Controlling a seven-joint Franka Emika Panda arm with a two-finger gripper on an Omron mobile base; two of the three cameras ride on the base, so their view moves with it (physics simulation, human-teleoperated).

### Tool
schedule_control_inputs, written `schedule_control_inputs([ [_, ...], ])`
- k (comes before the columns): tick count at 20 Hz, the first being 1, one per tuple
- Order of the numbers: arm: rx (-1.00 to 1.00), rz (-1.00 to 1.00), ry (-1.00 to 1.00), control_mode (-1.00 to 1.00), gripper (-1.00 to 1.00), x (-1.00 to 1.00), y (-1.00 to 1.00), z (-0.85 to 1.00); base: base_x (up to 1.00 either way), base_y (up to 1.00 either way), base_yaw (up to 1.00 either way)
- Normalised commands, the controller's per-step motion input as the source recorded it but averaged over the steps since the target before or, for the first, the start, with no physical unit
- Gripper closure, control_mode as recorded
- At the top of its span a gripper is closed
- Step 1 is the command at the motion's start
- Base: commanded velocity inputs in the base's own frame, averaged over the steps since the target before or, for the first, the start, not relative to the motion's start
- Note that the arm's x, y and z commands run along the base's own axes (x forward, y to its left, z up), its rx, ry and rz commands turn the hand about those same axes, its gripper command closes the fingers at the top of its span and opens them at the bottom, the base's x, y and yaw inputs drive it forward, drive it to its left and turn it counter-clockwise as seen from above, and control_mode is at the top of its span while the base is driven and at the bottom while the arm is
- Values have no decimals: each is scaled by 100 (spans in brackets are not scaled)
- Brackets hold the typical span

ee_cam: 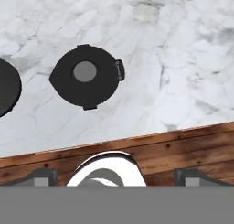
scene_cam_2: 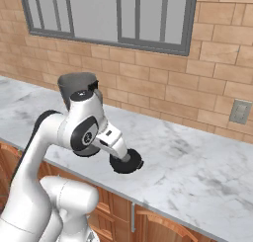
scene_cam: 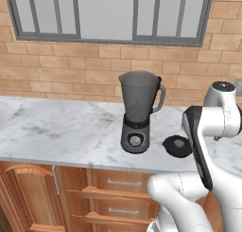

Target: Grab the onion and garlic from the fridge, place them in the blender, close the lid, and turn on the blender to create a marinade.

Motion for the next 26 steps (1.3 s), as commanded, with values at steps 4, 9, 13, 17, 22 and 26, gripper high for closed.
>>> schedule_control_inputs([
  [4,2,4,4,-100,-100,67,0,-51,0,0,0],
  [9,0,6,5,-100,-100,58,0,-58,0,0,0],
  [13,0,5,6,-100,-100,49,0,-53,0,0,0],
  [17,1,4,8,-100,-100,41,0,-41,0,0,0],
  [22,3,4,5,-100,-100,32,-2,-32,0,0,0],
  [26,4,3,2,-100,-100,23,-8,-23,0,0,0],
])
